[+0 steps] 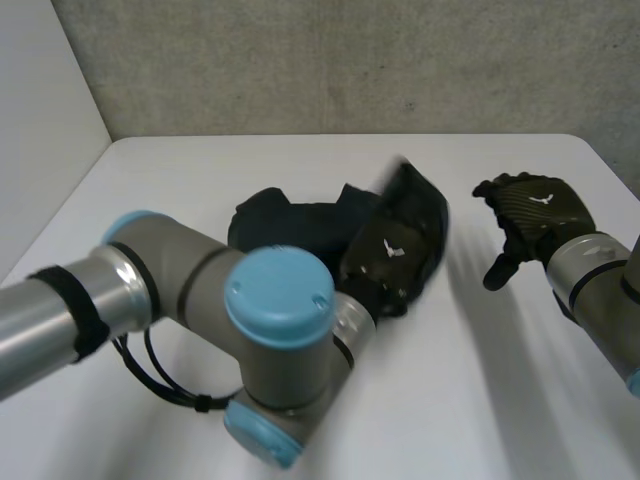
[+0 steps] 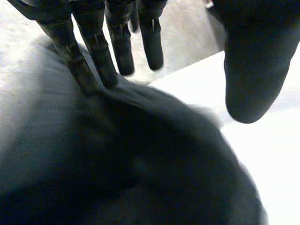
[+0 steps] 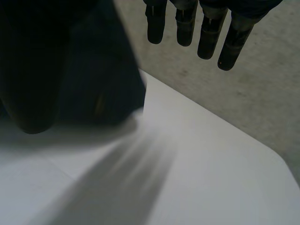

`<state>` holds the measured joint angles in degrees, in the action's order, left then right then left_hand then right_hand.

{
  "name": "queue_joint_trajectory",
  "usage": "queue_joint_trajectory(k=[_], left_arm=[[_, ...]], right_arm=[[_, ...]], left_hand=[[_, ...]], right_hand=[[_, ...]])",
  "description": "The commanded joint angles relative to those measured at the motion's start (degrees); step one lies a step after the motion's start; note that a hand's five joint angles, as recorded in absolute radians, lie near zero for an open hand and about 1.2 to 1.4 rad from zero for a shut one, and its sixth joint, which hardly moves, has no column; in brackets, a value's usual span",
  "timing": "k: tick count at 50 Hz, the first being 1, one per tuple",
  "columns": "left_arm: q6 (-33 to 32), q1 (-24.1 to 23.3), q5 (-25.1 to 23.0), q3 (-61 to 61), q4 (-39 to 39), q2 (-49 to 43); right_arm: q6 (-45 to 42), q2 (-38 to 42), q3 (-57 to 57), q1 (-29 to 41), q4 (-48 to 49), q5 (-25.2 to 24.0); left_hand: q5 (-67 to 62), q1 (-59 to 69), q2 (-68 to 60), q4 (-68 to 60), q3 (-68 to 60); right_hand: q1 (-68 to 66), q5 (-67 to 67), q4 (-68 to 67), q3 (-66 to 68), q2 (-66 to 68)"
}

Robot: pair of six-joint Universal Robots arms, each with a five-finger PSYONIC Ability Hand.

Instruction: Fold the shorts.

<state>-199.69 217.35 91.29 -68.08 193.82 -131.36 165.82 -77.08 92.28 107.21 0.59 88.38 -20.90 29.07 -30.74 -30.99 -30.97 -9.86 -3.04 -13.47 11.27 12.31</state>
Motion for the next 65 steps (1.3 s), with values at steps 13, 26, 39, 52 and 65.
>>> queue_joint_trajectory(k=[13,26,39,52,65], left_arm=[[0.3,16.9,-1.6,-13.7,-3.0,23.3],[-0.6,27.3,-12.6,-11.1,-4.5,11.8],[-7.6,28.1,-15.6,10.6,-11.1,-5.6],[-9.1,27.6,-13.6,15.7,-14.9,-11.7],[3.8,20.0,-4.5,-4.7,-23.0,12.2]], right_arm=[[-0.1,-0.1,0.0,-1.4,-0.7,-1.6],[-9.7,5.5,2.6,1.6,1.8,-4.7],[-11.3,7.6,7.2,2.7,15.5,-3.1],[-11.7,10.1,3.3,3.1,18.0,-2.8],[-14.7,23.4,-23.6,1.6,18.4,-3.1]], left_hand=[[14.1,-12.3,14.0,14.2,14.2],[12.9,-11.1,12.8,13.0,13.0],[12.3,-10.4,12.1,12.4,12.3],[-49.1,50.9,-49.3,-49.0,-49.0],[-49.1,50.9,-49.3,-49.0,-49.0]], right_hand=[[-0.1,3.0,3.5,-1.3,-2.3],[-0.1,3.0,3.5,-1.3,-2.3],[-41.9,-38.7,-38.3,40.5,39.4],[-70.1,-67.0,-66.5,68.7,67.7],[-70.1,-67.0,-66.5,68.7,67.7]])
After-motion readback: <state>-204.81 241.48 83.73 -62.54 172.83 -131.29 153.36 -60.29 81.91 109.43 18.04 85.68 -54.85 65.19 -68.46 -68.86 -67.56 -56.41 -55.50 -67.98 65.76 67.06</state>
